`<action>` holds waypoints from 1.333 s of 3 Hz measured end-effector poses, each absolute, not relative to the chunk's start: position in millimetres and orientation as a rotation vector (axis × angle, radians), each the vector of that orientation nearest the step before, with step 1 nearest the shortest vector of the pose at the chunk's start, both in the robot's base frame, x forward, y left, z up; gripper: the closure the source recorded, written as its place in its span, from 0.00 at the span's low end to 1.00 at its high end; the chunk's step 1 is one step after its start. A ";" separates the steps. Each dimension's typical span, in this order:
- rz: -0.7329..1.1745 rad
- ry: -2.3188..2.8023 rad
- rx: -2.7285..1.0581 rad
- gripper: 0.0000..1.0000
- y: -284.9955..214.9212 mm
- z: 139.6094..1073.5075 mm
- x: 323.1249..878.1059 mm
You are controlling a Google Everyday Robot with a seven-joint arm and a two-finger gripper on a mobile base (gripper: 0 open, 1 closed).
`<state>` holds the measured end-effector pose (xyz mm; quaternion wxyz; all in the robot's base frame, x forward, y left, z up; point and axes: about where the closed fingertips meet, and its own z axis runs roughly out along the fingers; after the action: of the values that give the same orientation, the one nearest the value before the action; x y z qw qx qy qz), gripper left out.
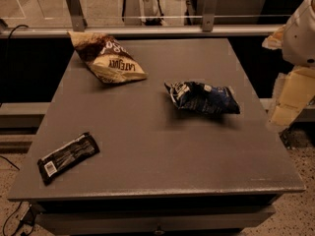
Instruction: Move blue chip bag near rxbar chocolate
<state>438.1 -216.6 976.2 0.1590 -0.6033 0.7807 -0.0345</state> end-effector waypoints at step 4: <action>-0.065 2.033 -1.748 0.00 -170.4 932.4 464.5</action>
Offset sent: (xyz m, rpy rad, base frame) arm 0.0072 0.0051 -0.0081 0.0326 -0.0187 0.0143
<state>464.5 -170.4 932.4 0.2278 -0.6346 0.7381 -0.0234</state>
